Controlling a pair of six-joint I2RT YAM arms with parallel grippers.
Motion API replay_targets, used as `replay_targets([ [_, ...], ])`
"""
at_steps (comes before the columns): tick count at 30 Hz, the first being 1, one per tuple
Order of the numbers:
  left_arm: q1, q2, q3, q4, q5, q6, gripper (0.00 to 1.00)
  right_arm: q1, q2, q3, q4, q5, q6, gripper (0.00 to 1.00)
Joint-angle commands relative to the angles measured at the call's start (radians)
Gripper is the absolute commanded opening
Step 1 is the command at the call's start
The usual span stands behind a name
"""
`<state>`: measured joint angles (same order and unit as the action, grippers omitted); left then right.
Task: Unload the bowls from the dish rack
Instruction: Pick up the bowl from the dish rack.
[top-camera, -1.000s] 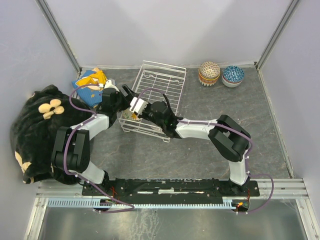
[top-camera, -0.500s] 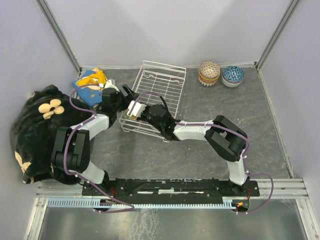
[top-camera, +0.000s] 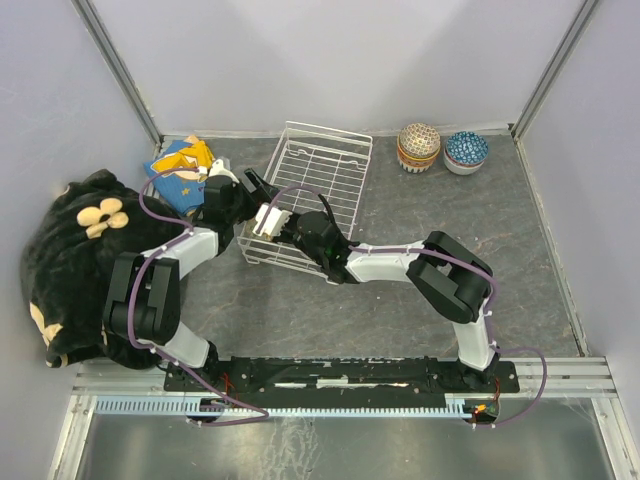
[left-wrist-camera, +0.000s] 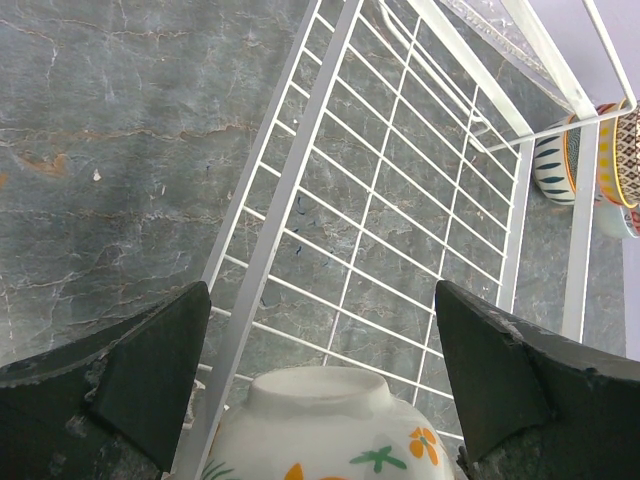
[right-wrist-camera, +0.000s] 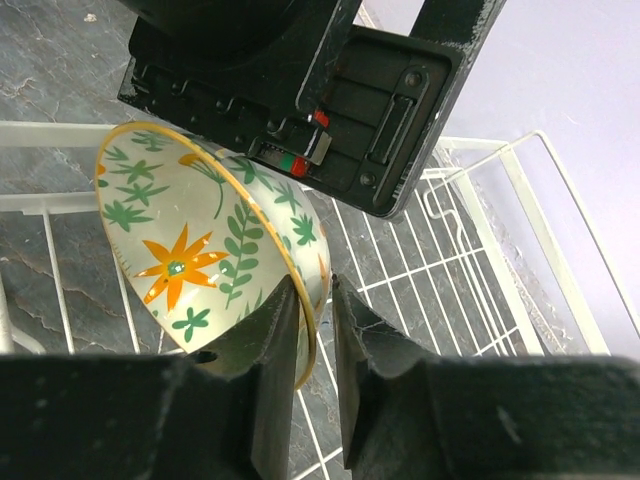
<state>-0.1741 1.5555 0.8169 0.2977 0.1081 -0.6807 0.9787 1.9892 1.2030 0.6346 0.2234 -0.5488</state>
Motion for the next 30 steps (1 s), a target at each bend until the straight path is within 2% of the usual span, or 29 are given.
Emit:
replay_targets([
  [1,-0.010,0.034,0.011,-0.032,0.036,-0.006,0.99,0.010,0.008,-0.006,0.091,0.022,-0.024,0.26],
  [21,-0.009,0.068,0.045,-0.031,0.044,-0.015,0.99,0.014,0.032,0.004,0.105,0.046,-0.031,0.09],
  [30,-0.006,0.011,0.035,-0.039,-0.041,-0.034,0.99,0.015,0.038,0.017,0.114,0.091,-0.036,0.01],
])
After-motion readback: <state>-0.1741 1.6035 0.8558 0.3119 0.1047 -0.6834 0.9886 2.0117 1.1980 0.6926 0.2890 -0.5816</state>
